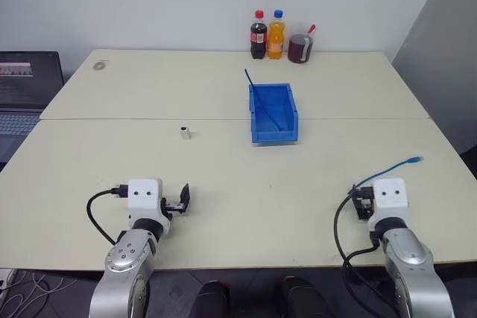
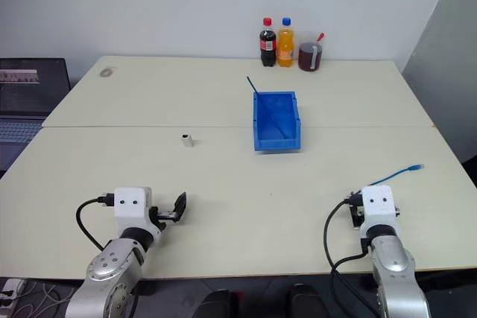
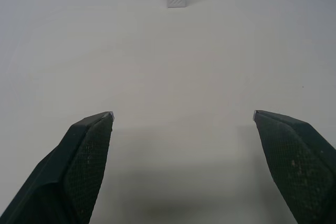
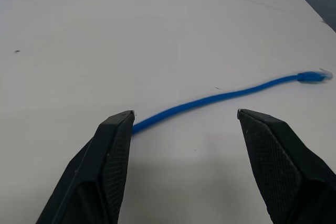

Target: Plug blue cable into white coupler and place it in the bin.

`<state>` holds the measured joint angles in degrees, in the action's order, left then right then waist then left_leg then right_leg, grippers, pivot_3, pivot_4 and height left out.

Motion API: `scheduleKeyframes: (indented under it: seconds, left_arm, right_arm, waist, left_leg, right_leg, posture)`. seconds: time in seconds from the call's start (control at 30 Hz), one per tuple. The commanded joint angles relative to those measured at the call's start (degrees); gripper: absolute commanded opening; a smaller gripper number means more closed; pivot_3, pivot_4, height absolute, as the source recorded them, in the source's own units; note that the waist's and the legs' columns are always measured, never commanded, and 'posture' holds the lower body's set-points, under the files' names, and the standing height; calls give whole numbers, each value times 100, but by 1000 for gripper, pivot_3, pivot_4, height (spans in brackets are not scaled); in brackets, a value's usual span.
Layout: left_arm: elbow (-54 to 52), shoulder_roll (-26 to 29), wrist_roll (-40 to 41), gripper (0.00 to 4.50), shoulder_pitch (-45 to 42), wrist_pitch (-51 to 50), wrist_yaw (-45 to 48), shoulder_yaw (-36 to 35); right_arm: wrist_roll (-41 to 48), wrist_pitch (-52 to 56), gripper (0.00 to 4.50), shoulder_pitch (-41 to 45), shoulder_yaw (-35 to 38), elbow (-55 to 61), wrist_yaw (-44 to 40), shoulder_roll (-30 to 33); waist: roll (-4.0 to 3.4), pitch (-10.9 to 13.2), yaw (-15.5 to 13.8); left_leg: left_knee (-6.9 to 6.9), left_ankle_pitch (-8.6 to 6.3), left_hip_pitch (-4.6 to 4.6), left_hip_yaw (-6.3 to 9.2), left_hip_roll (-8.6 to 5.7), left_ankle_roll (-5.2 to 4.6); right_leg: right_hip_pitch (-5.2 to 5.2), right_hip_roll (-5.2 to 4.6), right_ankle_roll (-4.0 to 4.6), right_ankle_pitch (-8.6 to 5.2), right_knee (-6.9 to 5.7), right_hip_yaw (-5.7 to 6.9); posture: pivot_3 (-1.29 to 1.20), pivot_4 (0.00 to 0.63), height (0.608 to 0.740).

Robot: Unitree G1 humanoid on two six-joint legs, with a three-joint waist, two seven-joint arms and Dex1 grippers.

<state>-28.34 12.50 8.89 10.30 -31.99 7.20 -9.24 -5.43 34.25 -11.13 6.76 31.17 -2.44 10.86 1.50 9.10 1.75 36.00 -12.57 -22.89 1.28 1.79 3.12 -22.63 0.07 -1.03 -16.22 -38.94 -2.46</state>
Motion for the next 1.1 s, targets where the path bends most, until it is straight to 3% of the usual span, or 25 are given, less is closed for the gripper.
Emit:
scheduleKeyframes:
  seconds: [0.03,0.5,0.63,0.87,1.1]
  left_arm:
    - [-13,-7,96,4492,-81,119,108,7]
    - [163,26,7,4492,-275,375,253,128]
    - [184,300,5,4492,-383,516,664,329]
    - [369,1346,1094,4492,-1807,329,2886,799]
    - [1260,2011,1494,4492,-3587,690,5241,1773]
  right_arm:
    - [41,53,3318,47,171,265,117,-105]
    - [-38,165,3318,158,126,296,136,-168]
    - [-57,238,3318,256,166,328,208,-201]
    - [-68,1460,3318,1626,776,22,736,-365]
    - [-66,1554,3318,3589,1593,-2346,1510,-23]
  waist:
    - [-1,1,2]
    - [0,2,0]
    - [1,4,2]
    - [0,22,-2]
    - [7,33,11]
  left_leg:
    - [0,0,0,0,0,0]
    - [-1,0,-1,3,0,0]
    - [-2,0,-2,2,-1,0]
    - [-1,1,-6,6,0,1]
    - [-5,0,-16,-18,-12,0]
  right_leg:
    - [0,0,1,-1,0,0]
    - [0,-1,5,-3,1,5]
    - [0,-1,5,-4,2,3]
    - [-6,3,17,-10,-3,10]
    - [-13,4,-8,0,10,7]
  posture:
    - [0,150,740]
    - [0,150,740]
    - [0,150,740]
    - [0,150,740]
    - [0,150,740]
